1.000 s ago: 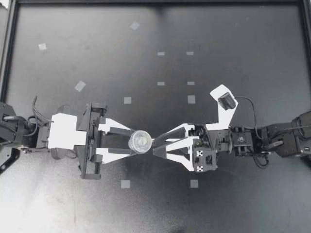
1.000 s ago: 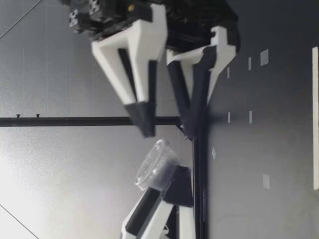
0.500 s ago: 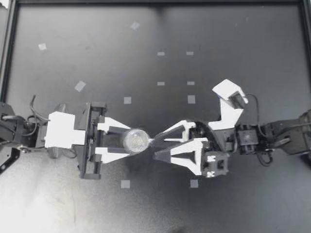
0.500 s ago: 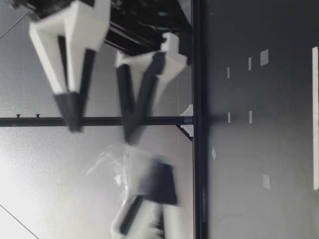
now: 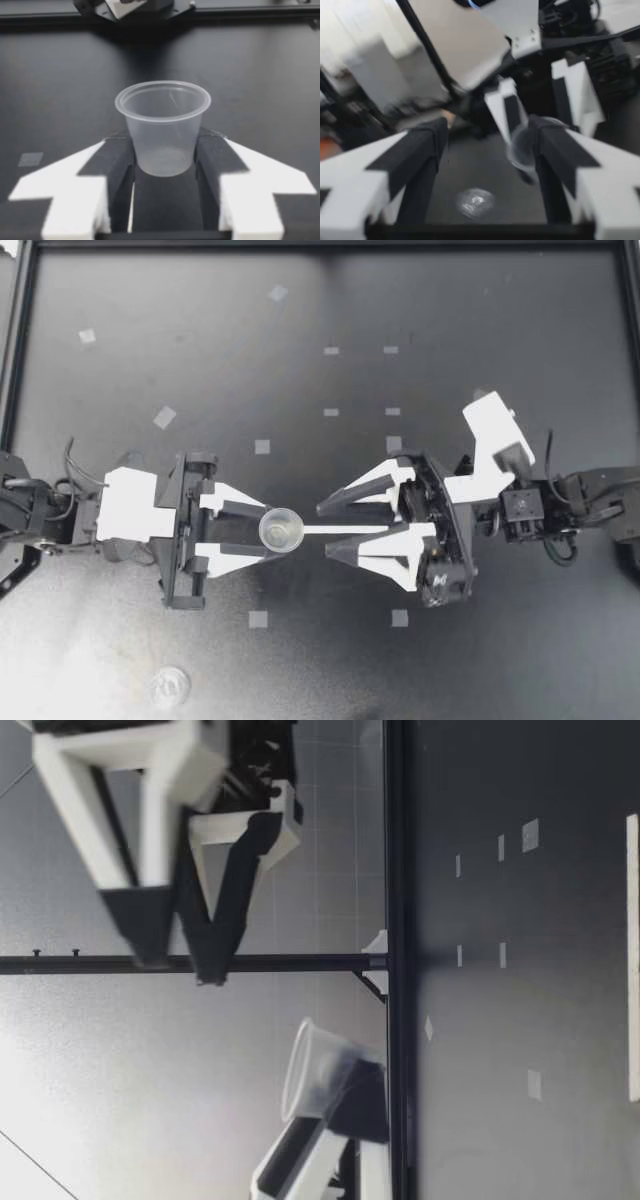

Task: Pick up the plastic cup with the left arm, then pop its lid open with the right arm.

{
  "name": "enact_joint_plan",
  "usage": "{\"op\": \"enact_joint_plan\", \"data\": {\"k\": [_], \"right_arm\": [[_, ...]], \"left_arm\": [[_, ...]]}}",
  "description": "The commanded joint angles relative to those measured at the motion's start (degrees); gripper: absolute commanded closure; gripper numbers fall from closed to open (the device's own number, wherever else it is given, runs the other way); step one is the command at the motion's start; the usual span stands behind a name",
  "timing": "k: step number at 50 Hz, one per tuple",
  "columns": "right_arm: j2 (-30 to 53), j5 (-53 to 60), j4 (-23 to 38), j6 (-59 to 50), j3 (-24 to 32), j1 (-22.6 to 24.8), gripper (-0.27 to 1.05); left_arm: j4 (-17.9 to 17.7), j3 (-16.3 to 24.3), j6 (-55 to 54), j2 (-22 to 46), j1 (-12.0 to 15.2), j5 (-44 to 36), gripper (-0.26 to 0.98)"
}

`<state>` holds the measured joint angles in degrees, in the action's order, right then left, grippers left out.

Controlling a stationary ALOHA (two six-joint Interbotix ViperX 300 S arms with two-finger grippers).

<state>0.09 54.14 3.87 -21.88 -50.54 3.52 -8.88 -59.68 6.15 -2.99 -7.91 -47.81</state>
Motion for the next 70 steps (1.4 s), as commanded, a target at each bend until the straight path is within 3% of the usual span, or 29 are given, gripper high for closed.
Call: {"op": "enact_joint_plan", "data": {"k": [1,11,70], "right_arm": [[-1.93,-2.37,0.09,5.36,0.53,-0.44,0.12],[-1.14,-4.57,-0.09,15.82,0.53,-0.18,0.12],[-0.70,-4.66,-0.18,14.77,0.53,0.35,0.12]], "left_arm": [[0.00,0.35,-0.09,-0.97,0.09,-0.26,0.68],[0.09,0.26,-0.26,-0.88,0.09,-0.26,0.68],[0.09,0.18,-0.35,-0.97,0.18,-0.26,0.68]]}}
